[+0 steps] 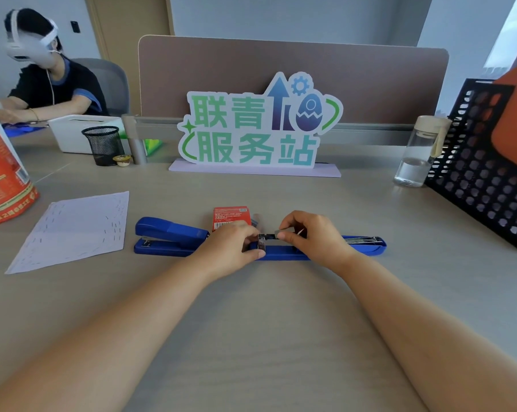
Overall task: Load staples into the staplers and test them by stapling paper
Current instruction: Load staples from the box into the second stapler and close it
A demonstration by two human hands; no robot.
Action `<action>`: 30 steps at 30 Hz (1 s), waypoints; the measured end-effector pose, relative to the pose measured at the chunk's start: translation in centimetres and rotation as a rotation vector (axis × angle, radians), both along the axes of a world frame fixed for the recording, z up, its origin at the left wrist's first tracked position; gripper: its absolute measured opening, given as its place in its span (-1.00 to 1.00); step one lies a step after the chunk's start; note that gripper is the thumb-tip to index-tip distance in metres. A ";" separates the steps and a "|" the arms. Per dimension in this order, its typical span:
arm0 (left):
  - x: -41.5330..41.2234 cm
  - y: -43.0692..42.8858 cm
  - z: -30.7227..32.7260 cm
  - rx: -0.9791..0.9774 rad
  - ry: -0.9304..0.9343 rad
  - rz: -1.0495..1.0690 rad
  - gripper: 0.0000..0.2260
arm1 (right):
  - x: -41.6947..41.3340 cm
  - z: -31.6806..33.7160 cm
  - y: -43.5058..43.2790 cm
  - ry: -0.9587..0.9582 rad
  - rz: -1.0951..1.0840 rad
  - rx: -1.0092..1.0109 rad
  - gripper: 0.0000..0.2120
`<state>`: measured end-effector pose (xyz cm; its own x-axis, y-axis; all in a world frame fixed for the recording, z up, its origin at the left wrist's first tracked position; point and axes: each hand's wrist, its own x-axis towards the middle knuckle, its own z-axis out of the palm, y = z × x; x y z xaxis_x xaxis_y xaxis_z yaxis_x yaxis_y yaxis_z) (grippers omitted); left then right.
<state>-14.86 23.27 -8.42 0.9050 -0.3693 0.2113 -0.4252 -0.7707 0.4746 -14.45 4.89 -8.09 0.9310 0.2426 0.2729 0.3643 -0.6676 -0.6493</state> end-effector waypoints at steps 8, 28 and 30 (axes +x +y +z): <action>0.0 0.0 0.0 -0.018 0.005 0.006 -0.70 | 0.0 -0.2 0.0 0.006 0.005 -0.018 -0.91; -0.3 0.1 -0.2 0.028 0.011 0.003 -0.72 | -0.8 -0.1 -0.2 -0.222 0.031 -0.064 -0.53; -0.4 0.1 -0.1 0.027 0.016 0.006 -0.71 | -0.9 -0.1 0.0 -0.183 0.077 -0.046 -0.53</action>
